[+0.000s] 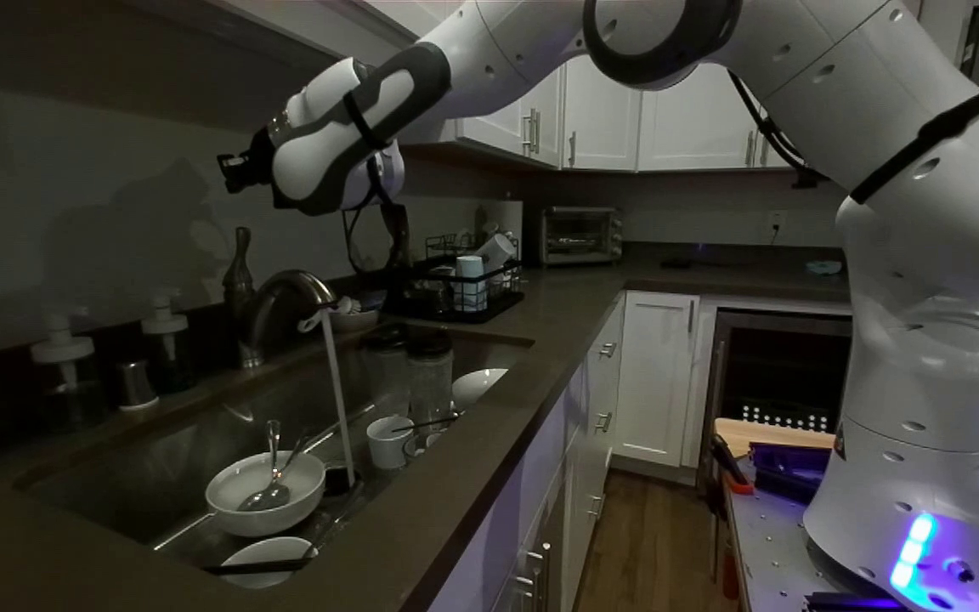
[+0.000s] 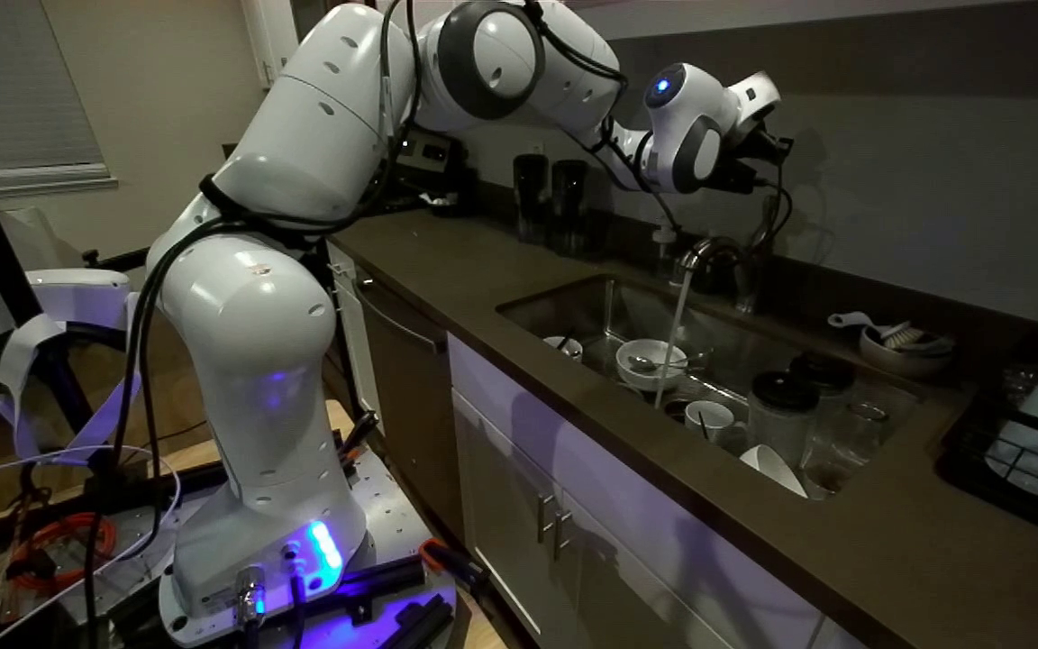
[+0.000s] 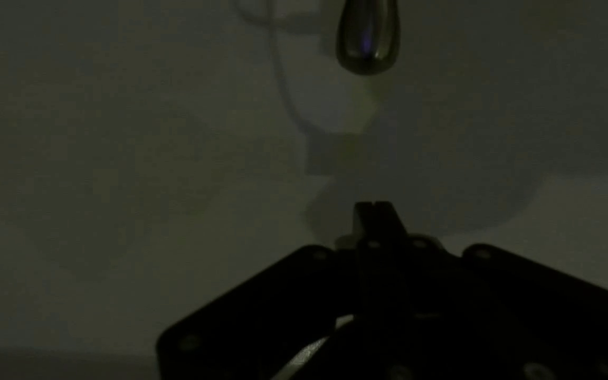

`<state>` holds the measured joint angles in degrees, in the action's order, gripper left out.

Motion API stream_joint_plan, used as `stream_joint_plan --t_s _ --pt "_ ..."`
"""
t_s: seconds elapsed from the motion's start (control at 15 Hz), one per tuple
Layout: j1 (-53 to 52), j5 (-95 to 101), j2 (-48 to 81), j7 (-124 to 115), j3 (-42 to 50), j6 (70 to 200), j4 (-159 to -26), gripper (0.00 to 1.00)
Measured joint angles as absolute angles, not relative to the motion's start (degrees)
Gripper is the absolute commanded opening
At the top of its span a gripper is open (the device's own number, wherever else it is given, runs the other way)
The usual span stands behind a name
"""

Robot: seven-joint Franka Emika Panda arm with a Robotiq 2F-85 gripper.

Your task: Close the tap

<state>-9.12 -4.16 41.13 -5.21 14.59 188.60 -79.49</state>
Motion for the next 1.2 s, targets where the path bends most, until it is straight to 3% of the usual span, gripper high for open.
stream_joint_plan --t_s 1.2 --pt "-8.56 -4.16 49.97 -7.35 16.55 180.33 -68.78 0.04"
